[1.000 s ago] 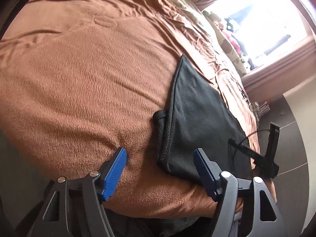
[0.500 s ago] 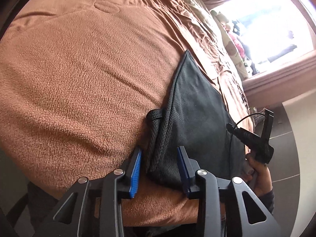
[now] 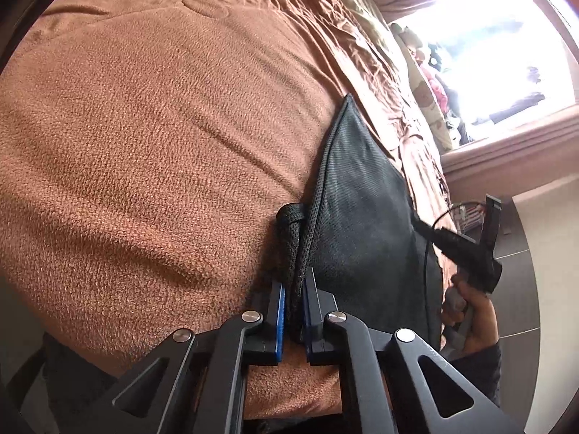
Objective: Fold small clothes
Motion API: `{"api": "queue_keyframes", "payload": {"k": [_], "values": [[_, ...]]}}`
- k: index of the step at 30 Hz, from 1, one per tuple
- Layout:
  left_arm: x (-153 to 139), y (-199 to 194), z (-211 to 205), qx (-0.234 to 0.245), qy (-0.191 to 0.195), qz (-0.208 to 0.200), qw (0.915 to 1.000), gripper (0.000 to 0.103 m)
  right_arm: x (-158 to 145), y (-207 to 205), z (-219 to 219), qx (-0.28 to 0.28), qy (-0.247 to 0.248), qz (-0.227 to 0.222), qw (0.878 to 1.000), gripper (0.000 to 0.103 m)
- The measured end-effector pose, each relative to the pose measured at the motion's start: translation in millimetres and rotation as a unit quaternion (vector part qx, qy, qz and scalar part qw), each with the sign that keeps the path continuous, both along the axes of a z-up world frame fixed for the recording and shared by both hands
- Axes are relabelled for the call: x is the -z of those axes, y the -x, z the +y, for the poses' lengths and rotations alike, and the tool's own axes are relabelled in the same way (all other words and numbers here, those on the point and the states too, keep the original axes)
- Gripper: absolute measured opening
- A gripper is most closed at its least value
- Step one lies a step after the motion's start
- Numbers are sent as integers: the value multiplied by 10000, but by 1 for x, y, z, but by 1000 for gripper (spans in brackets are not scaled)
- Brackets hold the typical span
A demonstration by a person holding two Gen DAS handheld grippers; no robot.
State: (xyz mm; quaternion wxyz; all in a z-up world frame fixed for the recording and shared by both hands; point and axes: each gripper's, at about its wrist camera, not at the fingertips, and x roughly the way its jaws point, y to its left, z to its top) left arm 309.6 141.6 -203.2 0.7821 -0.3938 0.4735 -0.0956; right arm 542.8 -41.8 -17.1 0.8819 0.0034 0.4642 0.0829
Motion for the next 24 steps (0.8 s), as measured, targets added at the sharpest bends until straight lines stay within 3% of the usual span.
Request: {"api": "queue_keyframes", "payload": {"k": [13,24], "values": [[-25,7,5,106,370,-404,9984,6,8,84,-2,-677,-394,336,9964,10],[-58,-1,-7,280,552,-742,9953,5,19,148,-18,-598,-754,337,9948,10]]}}
